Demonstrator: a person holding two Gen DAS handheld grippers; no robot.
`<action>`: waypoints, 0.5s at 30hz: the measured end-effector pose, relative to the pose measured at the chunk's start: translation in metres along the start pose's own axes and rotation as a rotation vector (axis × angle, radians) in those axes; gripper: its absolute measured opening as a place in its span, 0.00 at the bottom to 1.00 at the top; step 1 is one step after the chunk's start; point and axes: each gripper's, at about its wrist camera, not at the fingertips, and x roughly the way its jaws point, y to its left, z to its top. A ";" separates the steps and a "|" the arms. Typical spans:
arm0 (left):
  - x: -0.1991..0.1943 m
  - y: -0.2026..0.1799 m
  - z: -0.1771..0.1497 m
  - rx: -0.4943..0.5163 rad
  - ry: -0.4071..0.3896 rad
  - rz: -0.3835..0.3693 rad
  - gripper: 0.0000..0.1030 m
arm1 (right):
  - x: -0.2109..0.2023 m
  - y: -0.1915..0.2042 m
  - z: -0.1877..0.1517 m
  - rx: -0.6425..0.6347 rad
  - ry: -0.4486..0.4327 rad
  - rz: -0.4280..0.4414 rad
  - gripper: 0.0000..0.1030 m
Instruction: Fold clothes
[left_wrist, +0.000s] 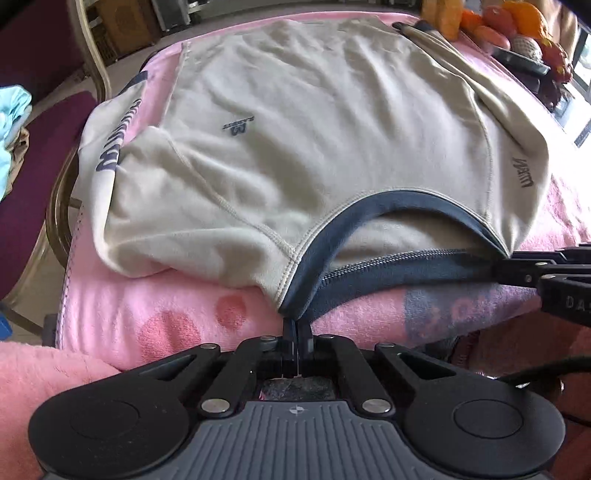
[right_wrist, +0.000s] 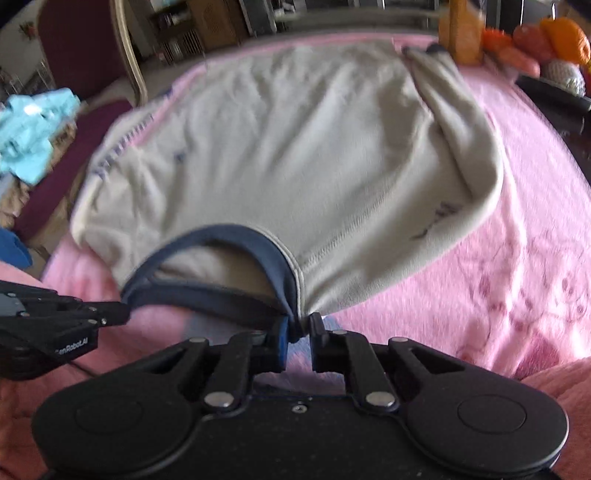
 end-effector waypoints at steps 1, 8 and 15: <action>-0.002 0.003 -0.001 -0.011 0.005 -0.010 0.05 | 0.002 0.000 0.000 -0.002 0.011 -0.003 0.15; -0.034 0.022 0.012 -0.048 -0.125 -0.010 0.14 | -0.039 -0.021 0.012 0.087 -0.131 0.036 0.32; 0.009 0.021 0.042 -0.033 -0.090 0.099 0.18 | 0.000 -0.046 0.036 0.203 -0.098 -0.078 0.25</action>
